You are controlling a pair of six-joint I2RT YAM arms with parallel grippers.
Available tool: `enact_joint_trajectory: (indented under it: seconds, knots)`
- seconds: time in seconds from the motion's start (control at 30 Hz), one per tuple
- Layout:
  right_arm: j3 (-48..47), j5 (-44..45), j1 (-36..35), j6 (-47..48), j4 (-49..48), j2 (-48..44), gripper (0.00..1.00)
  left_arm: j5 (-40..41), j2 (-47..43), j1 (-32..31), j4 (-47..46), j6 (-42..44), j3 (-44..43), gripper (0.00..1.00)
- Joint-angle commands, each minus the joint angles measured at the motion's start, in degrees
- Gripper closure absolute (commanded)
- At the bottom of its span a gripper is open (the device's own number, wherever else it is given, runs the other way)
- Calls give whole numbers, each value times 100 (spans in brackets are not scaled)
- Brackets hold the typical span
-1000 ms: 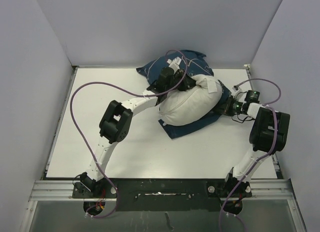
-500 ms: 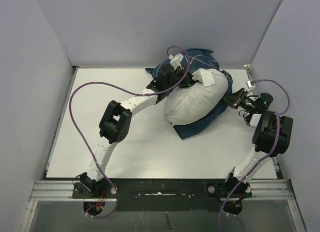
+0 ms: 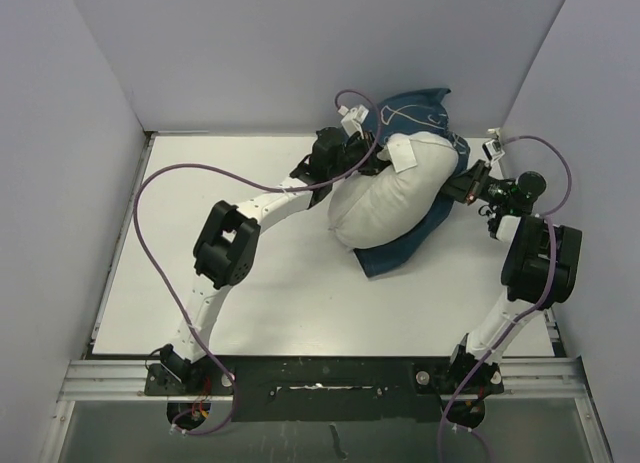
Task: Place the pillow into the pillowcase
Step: Stuff the pillow into the pillowcase.
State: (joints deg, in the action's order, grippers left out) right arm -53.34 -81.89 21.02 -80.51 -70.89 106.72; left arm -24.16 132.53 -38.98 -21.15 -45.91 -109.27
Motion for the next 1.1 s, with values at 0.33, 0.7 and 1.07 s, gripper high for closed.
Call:
enact_joint_trajectory:
  seconds: [0.33, 0.7, 1.07]
  knots:
    - [-2831, -143, -1532, 4957, 6883, -1657, 100, 2078, -440, -403, 2943, 1927, -16, 100]
    - [-3244, -144, -1580, 1371, 3188, -1780, 100, 3244, -118, -365, 4414, 2183, -507, 100]
    - [-4768, 895, -1597, 7021, 10405, -1664, 100, 3465, -908, -250, 4021, 2438, -88, 100]
